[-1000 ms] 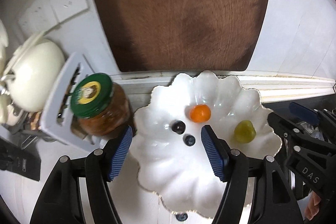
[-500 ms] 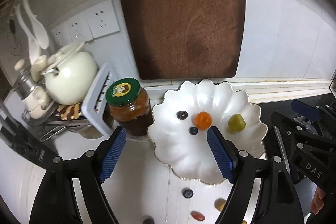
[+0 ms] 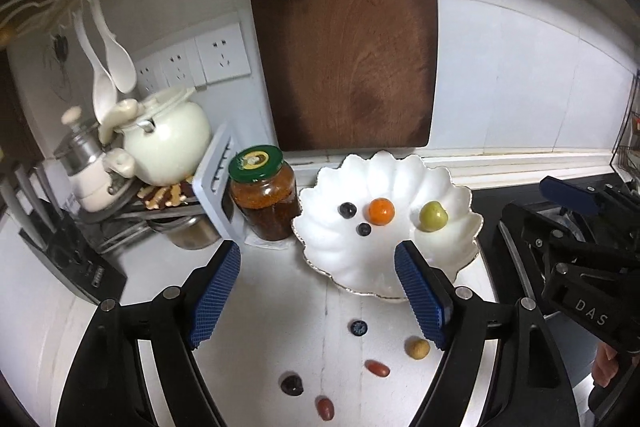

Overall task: Organize fruits
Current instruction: 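Withdraw both tools from the bowl back over the remaining fruits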

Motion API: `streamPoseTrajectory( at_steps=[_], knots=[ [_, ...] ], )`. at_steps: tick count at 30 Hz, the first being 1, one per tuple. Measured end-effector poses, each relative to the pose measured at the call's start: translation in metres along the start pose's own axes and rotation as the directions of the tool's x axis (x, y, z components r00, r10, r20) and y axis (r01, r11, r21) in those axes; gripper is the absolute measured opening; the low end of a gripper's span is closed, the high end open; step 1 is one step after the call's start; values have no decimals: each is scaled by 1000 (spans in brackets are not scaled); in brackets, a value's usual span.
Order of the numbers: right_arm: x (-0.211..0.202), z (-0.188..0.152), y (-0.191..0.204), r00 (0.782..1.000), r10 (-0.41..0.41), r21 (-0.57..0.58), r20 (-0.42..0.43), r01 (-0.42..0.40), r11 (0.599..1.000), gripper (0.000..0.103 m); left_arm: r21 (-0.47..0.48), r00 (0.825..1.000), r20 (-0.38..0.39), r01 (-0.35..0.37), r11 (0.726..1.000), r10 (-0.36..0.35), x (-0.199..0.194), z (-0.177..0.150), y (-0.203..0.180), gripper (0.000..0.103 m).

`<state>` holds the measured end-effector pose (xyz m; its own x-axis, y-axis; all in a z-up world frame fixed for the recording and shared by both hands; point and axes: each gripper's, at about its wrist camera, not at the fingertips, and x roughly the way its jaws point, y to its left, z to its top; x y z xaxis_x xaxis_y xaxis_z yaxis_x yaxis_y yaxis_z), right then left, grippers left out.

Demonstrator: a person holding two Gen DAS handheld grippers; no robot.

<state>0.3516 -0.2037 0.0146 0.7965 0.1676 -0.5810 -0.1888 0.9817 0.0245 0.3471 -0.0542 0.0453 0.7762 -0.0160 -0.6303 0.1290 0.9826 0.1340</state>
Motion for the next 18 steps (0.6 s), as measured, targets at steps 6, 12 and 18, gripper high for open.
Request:
streamPoseTrajectory(
  at_steps=[6,12,18],
  knots=[
    [-17,-14,7,999,36,2,3,-36,999,55,-9,1000,31,0,1000,1,-25,-18,2,80],
    [-34,-31,16,999,54,1,5,-54,999,55,-21,999,39,1,1000,-1,-40,-36,3,81],
    [-41,-49,17,998,67,26,-18,-66,997,55,-28,999,33,-13,1000,14,-48,-58,1,81]
  ],
)
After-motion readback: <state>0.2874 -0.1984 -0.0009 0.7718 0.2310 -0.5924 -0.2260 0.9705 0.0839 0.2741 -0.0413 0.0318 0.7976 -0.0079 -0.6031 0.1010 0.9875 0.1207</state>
